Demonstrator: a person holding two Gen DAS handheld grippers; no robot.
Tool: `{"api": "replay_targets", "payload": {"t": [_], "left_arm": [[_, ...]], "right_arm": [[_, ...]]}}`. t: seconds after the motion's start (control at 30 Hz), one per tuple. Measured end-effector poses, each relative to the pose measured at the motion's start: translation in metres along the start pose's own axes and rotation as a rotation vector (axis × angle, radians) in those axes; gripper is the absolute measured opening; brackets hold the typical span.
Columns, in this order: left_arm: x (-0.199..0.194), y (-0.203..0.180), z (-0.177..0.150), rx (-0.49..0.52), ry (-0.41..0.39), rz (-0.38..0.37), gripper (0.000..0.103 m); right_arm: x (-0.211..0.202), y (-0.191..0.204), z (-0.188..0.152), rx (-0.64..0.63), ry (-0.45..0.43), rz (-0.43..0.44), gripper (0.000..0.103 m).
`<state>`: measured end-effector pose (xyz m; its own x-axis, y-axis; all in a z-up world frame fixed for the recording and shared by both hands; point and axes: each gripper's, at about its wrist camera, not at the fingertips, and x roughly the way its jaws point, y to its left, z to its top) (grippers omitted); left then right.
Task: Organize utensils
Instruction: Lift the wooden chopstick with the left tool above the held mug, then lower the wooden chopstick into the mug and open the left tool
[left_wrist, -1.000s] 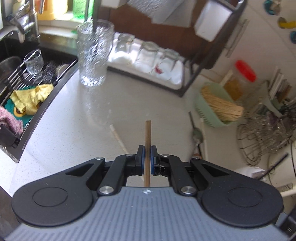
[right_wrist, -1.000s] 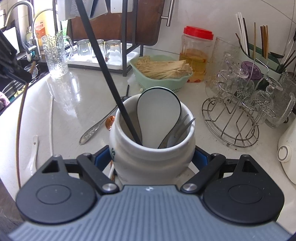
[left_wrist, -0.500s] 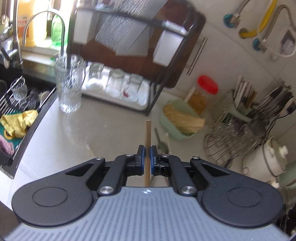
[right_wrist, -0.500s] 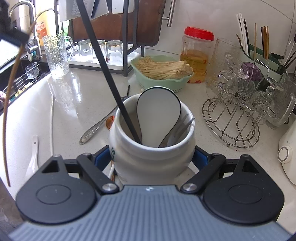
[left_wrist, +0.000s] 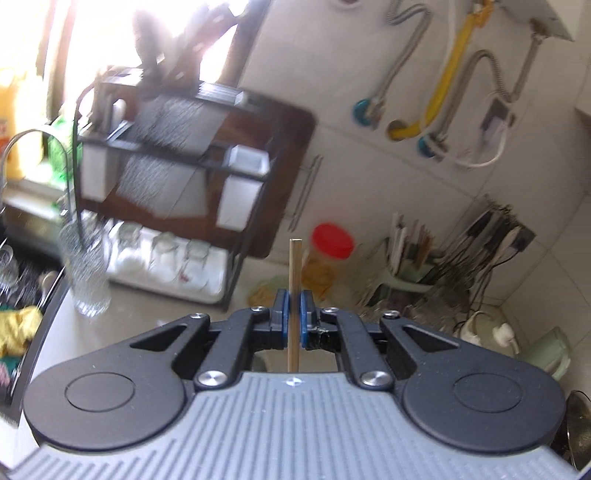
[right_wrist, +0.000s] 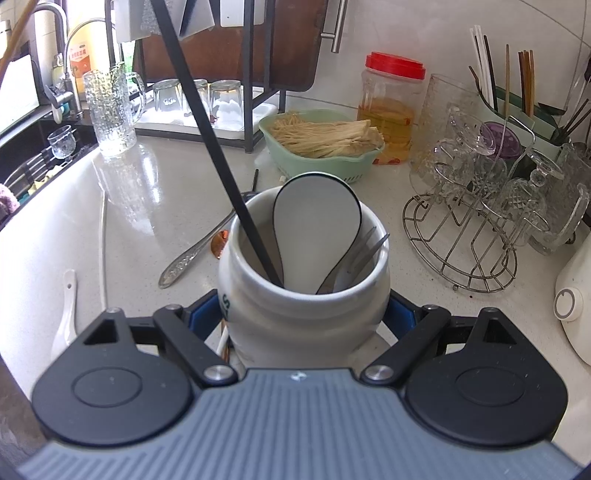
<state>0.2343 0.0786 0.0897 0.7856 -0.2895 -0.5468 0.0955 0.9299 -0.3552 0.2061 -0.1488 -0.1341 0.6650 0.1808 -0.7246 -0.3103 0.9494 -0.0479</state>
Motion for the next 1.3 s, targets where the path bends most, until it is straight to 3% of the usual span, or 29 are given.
{"api": "replay_targets", "payload": {"t": [0.33,0.8,1.0,1.3], "left_arm": [[0.01,-0.062,0.02,0.136,-0.045,-0.087,0.007],[0.046,-0.107,0.001,0.262,-0.037,-0.155,0.007],[0.069,-0.12,-0.019,0.339,-0.044,-0.119,0.007],[0.102,-0.125,-0.039,0.357,0.001,-0.099,0.007]], "right_arm": [[0.0,0.001,0.0,0.01,-0.001,-0.006,0.092],[-0.002,-0.001,-0.003,0.008,-0.02,0.002,0.092],[-0.003,0.0,-0.004,0.008,-0.027,0.003,0.092],[-0.004,-0.001,-0.006,0.005,-0.039,0.008,0.092]]}}
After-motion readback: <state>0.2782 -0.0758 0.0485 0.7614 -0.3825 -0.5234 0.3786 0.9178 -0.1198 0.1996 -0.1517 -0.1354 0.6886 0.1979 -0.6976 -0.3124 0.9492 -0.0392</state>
